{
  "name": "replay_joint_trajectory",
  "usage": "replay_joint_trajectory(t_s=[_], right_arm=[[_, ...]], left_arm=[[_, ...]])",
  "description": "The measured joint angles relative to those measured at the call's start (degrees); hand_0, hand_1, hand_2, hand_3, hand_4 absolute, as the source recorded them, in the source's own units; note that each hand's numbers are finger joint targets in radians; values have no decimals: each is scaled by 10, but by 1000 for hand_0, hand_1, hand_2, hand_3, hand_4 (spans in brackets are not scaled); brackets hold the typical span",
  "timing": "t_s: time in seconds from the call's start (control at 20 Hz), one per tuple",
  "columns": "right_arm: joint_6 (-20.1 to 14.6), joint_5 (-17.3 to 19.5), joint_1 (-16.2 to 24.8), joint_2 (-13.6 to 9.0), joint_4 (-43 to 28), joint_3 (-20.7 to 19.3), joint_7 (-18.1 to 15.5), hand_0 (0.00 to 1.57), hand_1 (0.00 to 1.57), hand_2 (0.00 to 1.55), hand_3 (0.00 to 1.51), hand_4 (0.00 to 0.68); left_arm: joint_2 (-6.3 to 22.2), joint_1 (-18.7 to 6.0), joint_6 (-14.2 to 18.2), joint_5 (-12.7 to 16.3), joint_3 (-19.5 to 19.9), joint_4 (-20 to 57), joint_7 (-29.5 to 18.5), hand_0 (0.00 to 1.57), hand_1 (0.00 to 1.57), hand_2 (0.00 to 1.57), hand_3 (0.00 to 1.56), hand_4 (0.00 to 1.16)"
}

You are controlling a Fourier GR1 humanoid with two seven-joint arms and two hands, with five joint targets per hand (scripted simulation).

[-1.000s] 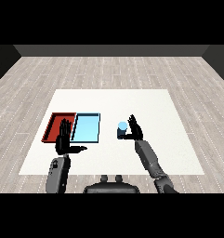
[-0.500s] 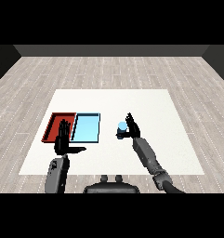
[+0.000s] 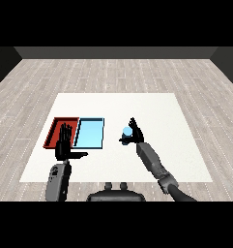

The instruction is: Pick the blue can and put it in the blue box

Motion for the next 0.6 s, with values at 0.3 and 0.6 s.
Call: replay_joint_trajectory(t_s=[0.3, 0.6], right_arm=[[-25, -46, -14, -2, 13, 41, -7, 0, 0, 379, 0, 0], [-73, -33, -26, -1, 40, 54, -6, 1565, 1565, 1488, 1450, 673]], left_arm=[[-6, 2, 1, -4, -2, 9, -15, 0, 0, 0, 0, 0], [-10, 5, 3, -7, -8, 5, -15, 0, 0, 0, 0, 0]])
